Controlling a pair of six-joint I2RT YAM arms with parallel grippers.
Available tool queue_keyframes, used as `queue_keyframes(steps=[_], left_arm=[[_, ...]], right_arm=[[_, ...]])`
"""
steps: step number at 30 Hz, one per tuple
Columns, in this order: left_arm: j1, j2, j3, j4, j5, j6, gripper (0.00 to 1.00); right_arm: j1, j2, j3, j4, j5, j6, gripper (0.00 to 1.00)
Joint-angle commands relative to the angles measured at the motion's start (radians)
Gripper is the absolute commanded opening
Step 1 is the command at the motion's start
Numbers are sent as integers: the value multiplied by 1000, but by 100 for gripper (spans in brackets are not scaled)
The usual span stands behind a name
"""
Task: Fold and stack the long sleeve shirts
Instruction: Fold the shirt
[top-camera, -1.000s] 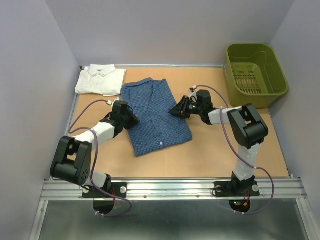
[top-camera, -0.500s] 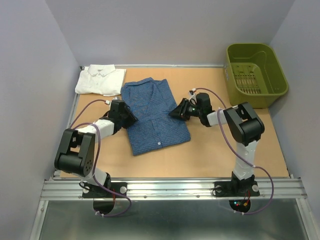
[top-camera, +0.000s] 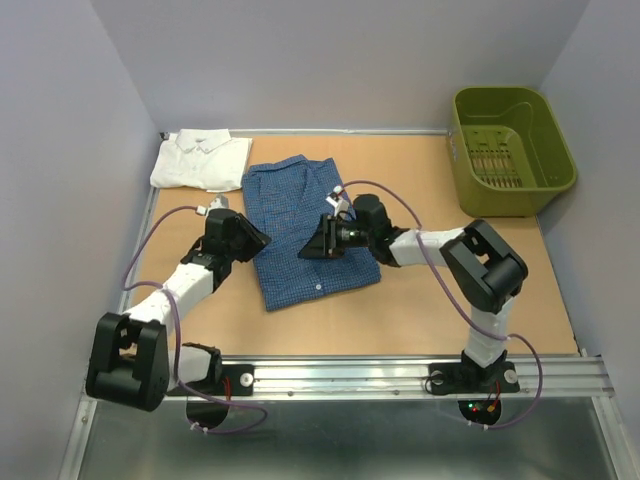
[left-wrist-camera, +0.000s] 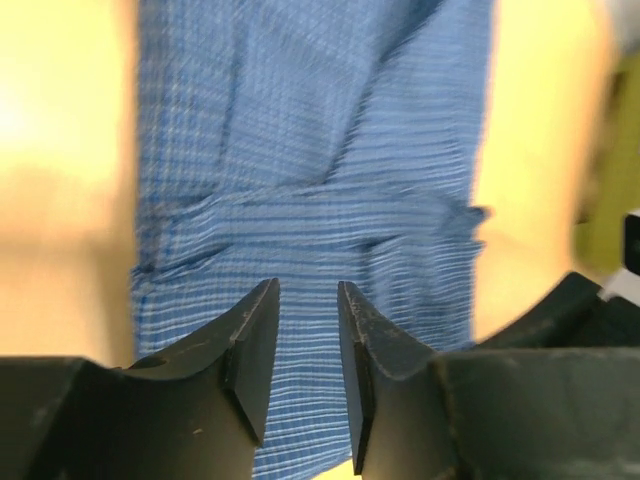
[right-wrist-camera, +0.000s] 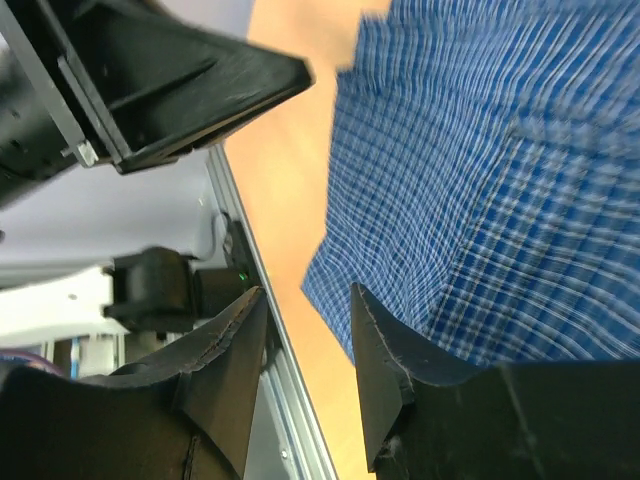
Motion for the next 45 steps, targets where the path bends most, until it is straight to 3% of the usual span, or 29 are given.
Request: queue_keyframes(steps=[1,7,11,19,28,36,40,45], left_arm=[[-2,83,-32,75,25,-19,38],[0,239,6,133,-28,-22,30],[0,304,14,138,-44,-3,29],[-2,342,-8,176,-27,-4,29],[0,353,3,178,-2,4,29],[0,391,60,166,-13,11,28],[1,425,96,153,-28,22,28],[1,450,110,152,-16,31,28]], right_arm=[[43,95,58,-10,-7,-34,45],[29,213,15,-1,53,-52,44],[29,166,0,-49,63,-95,44],[109,84,152,-140,-62,-94,45],[242,267,248,-146,-165,-97,45],[255,425,210,-149,-199,-89,44],[255,425,209,-151,-196,-79,44],[250,287,213,-188,-184,-103,44]])
